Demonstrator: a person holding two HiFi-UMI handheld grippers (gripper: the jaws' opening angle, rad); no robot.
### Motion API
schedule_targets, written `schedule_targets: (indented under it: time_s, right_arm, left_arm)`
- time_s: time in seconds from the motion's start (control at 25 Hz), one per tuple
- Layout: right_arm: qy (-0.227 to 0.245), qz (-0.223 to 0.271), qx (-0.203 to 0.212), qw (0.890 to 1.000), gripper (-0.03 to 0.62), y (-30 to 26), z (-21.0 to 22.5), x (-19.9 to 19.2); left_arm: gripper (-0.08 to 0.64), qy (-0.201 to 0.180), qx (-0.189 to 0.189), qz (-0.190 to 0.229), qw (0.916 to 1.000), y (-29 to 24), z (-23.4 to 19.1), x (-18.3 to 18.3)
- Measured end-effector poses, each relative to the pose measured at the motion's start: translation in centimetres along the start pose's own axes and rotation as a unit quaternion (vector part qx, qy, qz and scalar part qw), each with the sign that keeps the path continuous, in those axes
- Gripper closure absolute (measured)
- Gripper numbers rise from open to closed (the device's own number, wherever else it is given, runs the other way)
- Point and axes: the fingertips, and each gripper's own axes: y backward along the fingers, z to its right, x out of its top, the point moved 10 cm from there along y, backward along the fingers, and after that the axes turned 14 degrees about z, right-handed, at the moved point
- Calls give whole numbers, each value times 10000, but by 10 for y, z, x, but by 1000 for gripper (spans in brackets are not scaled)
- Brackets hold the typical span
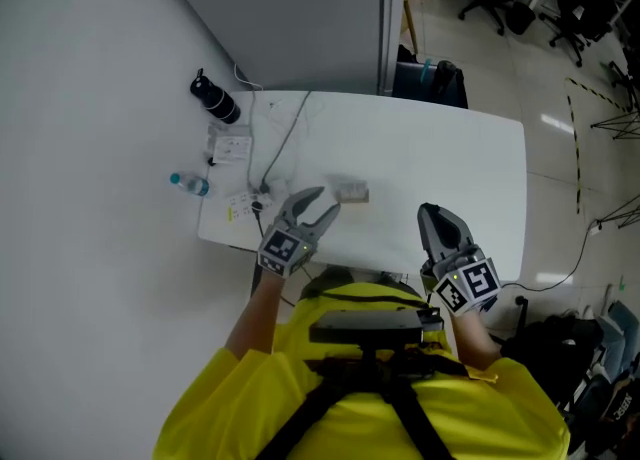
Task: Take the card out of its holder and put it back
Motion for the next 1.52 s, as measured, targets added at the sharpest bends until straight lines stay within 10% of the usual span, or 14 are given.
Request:
schedule_targets:
  time_s: [0.4,0.72,0.84,1.52]
  right_arm:
    - [99,-317,-469,9983,584,-3,-21,-30]
    - [-157,-650,-660,9956,584,-8,-31,-68]
    - [-225,-698,-709,9948,585,-8,-39,-77]
    - [-217,-775,-756,9939,584,-4,-40,-79]
  left_arm:
    - [345,187,-1427,-1015,9844,-41,-70,-119]
    - [395,859,-2367,-1035,9622,-73,-100,-166]
    - [523,955,-2482,-794,9607,-80,-99,-164]
    - [545,677,-2229,-288,9721,-77,-91,-135]
